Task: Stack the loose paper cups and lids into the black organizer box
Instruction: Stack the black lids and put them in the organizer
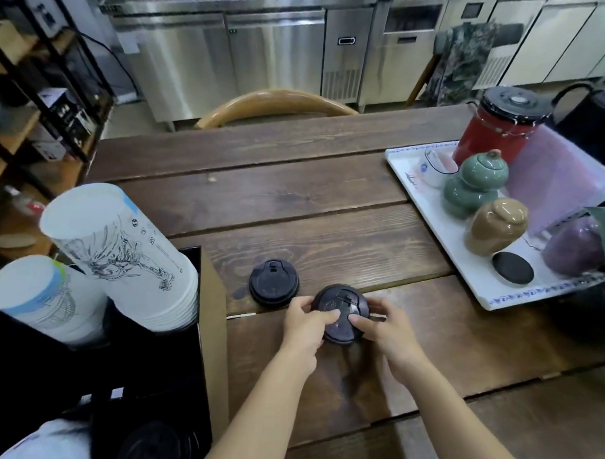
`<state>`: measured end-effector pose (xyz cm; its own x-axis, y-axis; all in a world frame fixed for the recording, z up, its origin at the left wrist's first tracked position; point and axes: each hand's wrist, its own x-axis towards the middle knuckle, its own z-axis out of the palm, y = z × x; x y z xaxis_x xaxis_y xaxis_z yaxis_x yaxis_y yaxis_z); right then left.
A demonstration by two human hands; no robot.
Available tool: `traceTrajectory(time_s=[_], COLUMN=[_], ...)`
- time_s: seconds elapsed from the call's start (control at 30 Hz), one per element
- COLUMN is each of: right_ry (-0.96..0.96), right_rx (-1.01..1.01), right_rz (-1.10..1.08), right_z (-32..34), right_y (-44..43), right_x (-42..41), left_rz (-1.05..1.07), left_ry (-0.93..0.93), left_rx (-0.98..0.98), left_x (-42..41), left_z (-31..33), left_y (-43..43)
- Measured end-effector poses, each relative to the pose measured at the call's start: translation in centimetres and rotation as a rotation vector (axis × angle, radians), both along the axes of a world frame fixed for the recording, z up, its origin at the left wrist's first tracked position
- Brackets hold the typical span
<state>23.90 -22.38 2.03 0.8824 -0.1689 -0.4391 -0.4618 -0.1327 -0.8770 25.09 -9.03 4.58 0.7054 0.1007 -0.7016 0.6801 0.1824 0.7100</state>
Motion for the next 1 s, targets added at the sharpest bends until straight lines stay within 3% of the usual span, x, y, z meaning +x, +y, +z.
traceTrajectory(time_s=[0.2,0.33,0.7,1.0], right_ry=[-0.149,-0.201,-0.135,-0.047], right_rx=[0.026,-0.033,-0.171,-0.187], right_rz=[0.048,0.125,0.264,0.311], right_z=[2.2,2.6,0.4,-0.5], right_y=[3.5,6.1,9.4,9.2], right_x=[3.1,5.2,8.4,9.6], left_rz=[0.205,0.353,0.53,0.46], left_ry=[-0.226,-0.276,-0.128,-0.049], left_rx=[0.216,0.231,0.261,0.212], left_x=[1.4,2.1,4.2,5.0], left_z=[1.5,2.1,-0.3,-1.7], left_y=[2.5,4.1,5.7,6.2])
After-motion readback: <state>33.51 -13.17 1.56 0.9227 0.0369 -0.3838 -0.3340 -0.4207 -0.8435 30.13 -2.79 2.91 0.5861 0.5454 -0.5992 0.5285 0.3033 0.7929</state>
